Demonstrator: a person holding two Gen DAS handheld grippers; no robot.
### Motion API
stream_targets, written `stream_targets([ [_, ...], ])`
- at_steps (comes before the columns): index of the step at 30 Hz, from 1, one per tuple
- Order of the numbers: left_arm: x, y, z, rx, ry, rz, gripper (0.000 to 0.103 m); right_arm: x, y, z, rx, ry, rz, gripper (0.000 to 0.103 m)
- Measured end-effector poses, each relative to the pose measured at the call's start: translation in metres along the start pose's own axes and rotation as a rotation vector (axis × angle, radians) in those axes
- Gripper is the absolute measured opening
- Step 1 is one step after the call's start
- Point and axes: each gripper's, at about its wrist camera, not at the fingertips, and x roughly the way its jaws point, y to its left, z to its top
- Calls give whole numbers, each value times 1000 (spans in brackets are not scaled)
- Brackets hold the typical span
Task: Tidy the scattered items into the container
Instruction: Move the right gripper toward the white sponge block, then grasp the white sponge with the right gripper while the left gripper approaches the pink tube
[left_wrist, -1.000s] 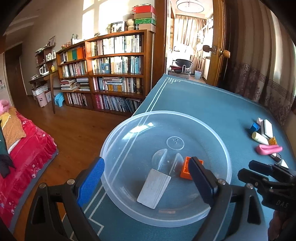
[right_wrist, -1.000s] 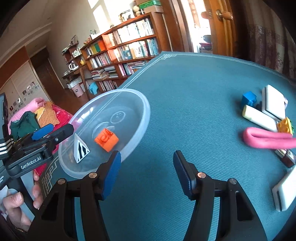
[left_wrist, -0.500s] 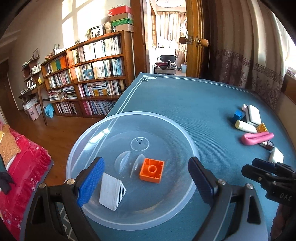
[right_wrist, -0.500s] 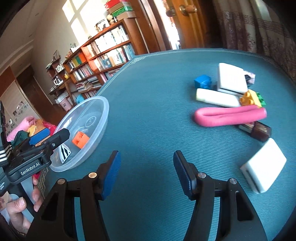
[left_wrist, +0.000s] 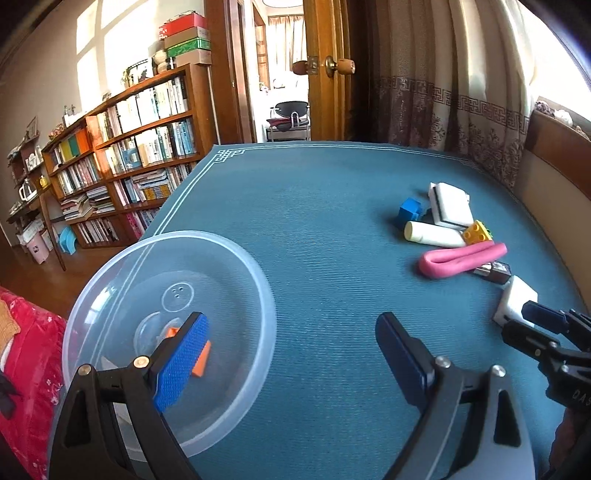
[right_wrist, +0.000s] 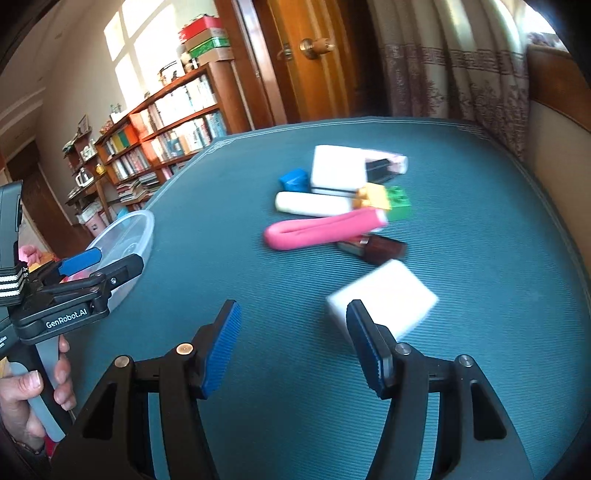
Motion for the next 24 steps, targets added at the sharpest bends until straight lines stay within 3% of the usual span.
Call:
stream_targets([
  [5,4,-23,3,22,12,-36,94,-7,-32,-4,63,-1,-55,69],
  [10,8,-37,2,30,29,-55,94,-1,-47,-6,108,27,-45,69],
  [18,13,-42,2,51,47,-49,94,21,-43,0,55,59,-82,69],
  [21,17,-39,3,39,57,-50,94,28,-42,4,38,69,-95,76],
  [24,21,-40,5,36,63,-61,94,33,-40,5,14,81,-104,76],
])
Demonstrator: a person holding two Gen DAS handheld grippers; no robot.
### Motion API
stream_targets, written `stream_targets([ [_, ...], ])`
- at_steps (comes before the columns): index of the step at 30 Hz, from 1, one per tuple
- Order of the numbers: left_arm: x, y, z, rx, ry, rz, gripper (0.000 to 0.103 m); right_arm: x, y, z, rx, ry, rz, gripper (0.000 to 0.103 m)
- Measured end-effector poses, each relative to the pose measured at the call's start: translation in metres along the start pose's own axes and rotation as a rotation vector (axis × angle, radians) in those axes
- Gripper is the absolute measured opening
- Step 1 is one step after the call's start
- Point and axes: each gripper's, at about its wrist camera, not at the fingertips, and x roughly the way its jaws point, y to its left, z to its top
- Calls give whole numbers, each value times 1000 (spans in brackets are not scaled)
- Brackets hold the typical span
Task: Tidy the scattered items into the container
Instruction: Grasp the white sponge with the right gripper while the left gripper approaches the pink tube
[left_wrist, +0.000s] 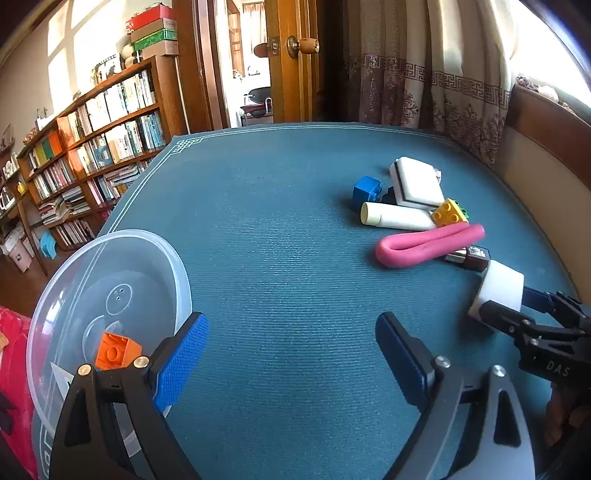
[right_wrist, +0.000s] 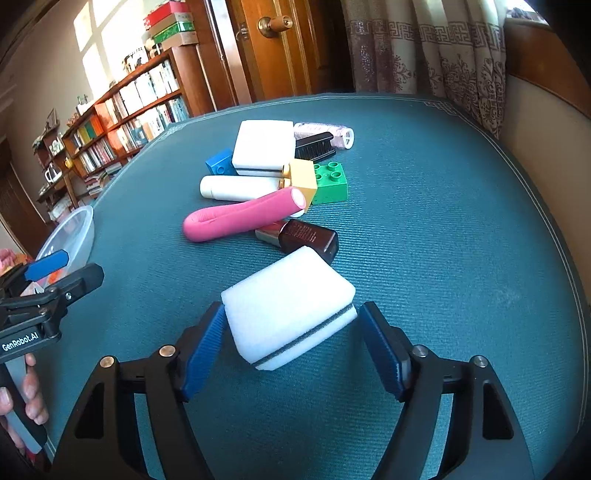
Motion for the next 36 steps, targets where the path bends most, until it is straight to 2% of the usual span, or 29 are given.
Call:
stream_targets([
  [8,16,-21,17,68,2,-54,94,3,-1,2,-14,-8,5,76],
  [12,29,-38,29,119,10,-103,94,0,-5,1,-1,-15,21,76],
  [17,46,-53,43,162,10,-226,94,-1,-9,2,10,-15,14,75],
  [22,64,-65,55,207,9,-252,94,-2,-13,1,24,-18,23,75],
  [26,74,-71,61,229,17,-285,94,-1,-11,0,19,-19,13,75],
  [31,83,-77,66,226,44,-363,94,-1,-13,0,24,-21,21,75],
  [36,81,-92,63,286,47,-408,94,-5,-18,-2,29,-19,26,75],
])
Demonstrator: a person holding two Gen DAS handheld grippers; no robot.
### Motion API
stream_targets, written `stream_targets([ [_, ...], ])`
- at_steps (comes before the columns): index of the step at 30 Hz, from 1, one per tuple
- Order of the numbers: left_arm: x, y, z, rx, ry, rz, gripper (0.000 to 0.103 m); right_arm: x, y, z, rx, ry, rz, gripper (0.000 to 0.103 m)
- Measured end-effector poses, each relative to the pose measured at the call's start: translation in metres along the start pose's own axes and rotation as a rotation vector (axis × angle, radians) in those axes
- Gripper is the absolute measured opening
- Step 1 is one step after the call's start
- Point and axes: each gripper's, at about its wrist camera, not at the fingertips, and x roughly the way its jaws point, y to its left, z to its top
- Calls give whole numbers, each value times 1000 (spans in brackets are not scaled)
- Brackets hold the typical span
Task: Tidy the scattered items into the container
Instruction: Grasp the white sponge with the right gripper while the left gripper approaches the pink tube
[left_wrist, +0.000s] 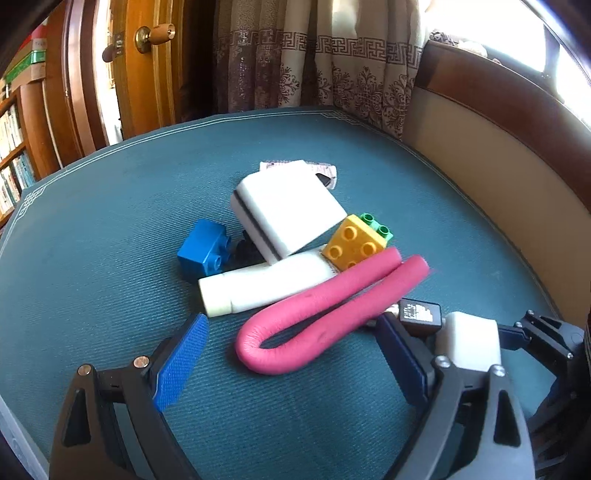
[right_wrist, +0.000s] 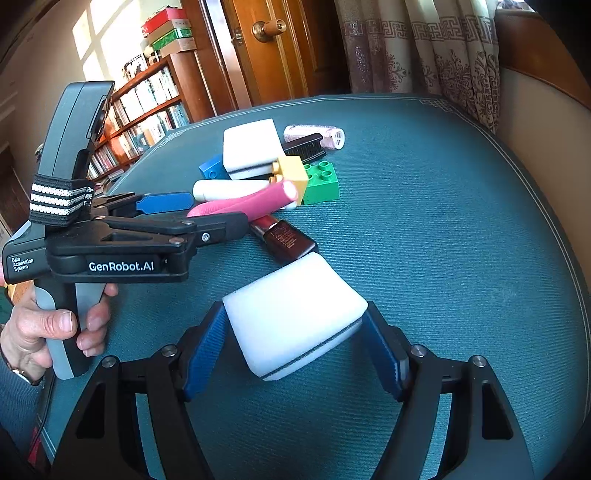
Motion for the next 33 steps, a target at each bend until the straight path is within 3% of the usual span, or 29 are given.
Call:
stream_targets([
  [7,3,-23,2,91,22,-31,94,-9,-11,-6,14,1,-14,75],
  [19,-29,-31,-21,33,47,-199,94,-19,-21,-13,23,7,5,75],
  [25,-27,-26,-10,43,8,-62,94,-23,-28,-15,39,5,1,75],
  [29,-11,-15,-2,-11,13,-64,93,-23,-29,-15,40,5,-4,75],
  [30,-7,-13,-1,-16,19,-58,91,-23,-29,-15,38,5,-6,75],
  [33,2,-12,-3,-7,29,-22,70,-23,-28,-15,36,6,-9,75],
])
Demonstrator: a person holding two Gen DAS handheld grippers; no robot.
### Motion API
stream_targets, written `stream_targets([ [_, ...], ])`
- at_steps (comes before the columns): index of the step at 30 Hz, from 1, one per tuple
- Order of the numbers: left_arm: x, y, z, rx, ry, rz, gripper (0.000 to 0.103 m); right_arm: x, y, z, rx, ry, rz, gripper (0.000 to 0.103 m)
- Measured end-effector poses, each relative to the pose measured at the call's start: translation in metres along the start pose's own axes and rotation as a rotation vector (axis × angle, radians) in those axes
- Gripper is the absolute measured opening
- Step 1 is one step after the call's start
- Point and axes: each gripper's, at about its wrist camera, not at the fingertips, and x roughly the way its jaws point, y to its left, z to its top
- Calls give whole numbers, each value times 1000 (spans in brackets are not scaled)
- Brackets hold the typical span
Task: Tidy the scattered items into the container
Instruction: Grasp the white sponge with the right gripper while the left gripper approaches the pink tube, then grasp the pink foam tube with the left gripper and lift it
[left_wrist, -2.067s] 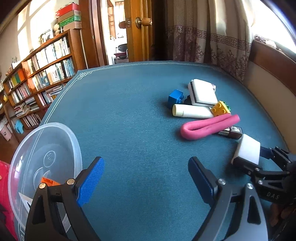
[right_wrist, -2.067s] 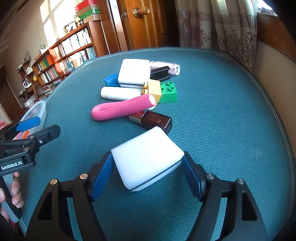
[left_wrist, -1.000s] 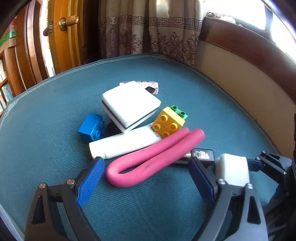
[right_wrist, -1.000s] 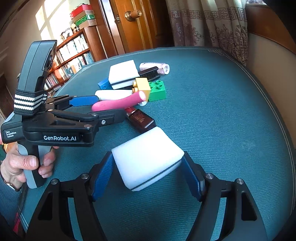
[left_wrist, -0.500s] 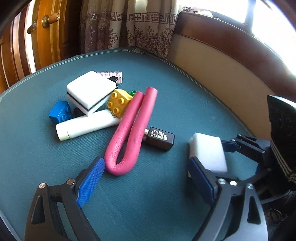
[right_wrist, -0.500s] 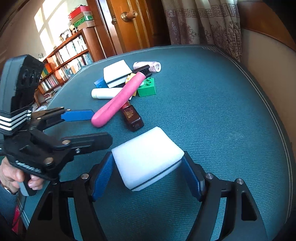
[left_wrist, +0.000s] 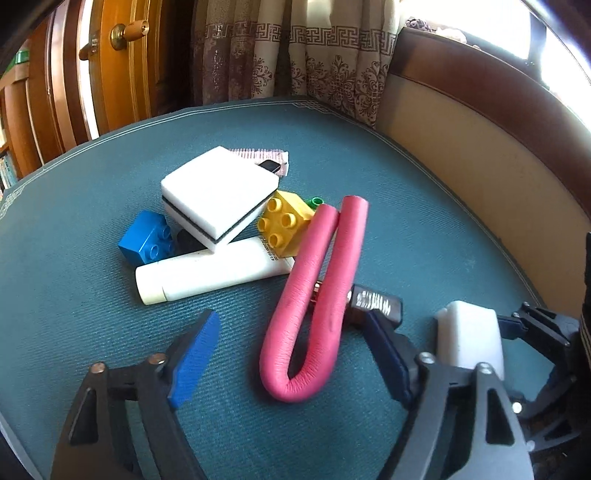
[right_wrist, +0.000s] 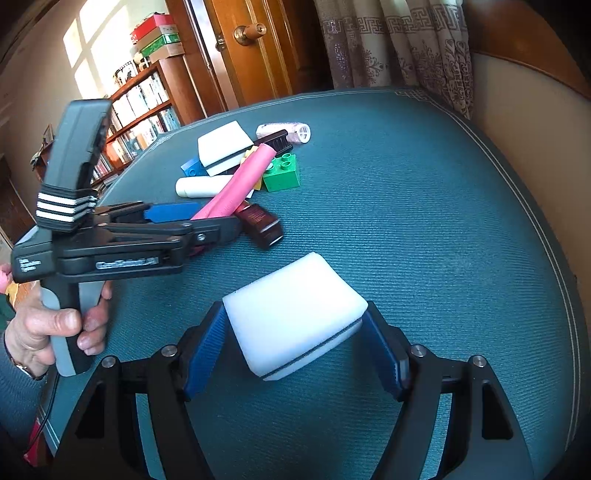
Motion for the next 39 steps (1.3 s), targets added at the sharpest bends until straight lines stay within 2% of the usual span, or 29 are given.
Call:
stream_targets([
  [2,-1,-3,-1,17,-3,10,62,0,0,0,-1,0,-1,75],
  [4,-4,-6,-4,24,-3,-3,46,1,1,0,-4,0,-5,75],
  [11,-22,-4,-17,-14,-40,38,46,-1,0,0,5,-9,-13,74],
  [14,-36,1,-23,-36,-70,51,42,-2,0,0,9,-14,-20,72],
  [15,-40,4,-25,-46,-77,52,36,-2,1,0,7,-17,-21,71],
  [16,-43,6,-26,-56,-83,53,35,-3,2,0,3,-20,-23,71],
  [20,-44,12,-29,-66,-70,68,35,-3,6,-1,-14,-18,-24,70],
  [23,-39,10,-30,-61,-60,77,36,-2,7,-2,-10,-12,-23,70],
  [26,-34,6,-28,-49,-54,87,45,-2,6,-4,1,-9,-24,70],
  [28,-28,4,-28,-43,-34,93,63,-2,6,-4,3,-6,-23,71],
  [30,-22,1,-30,-30,-24,101,71,-2,6,-4,3,-6,-23,71],
  [34,-12,-2,-33,-9,-14,134,70,-2,6,-4,3,-6,-22,71],
  [35,-13,-2,-34,-8,-19,137,69,-2,6,-4,2,-6,-22,71],
  [36,-14,-2,-34,-6,-22,137,61,-2,6,-4,1,-6,-23,70],
  [37,-15,-2,-34,-6,-25,136,46,-2,6,-4,0,-8,-24,70],
  [39,-19,1,-35,-20,-26,127,27,-3,7,-4,-2,-12,-26,69],
])
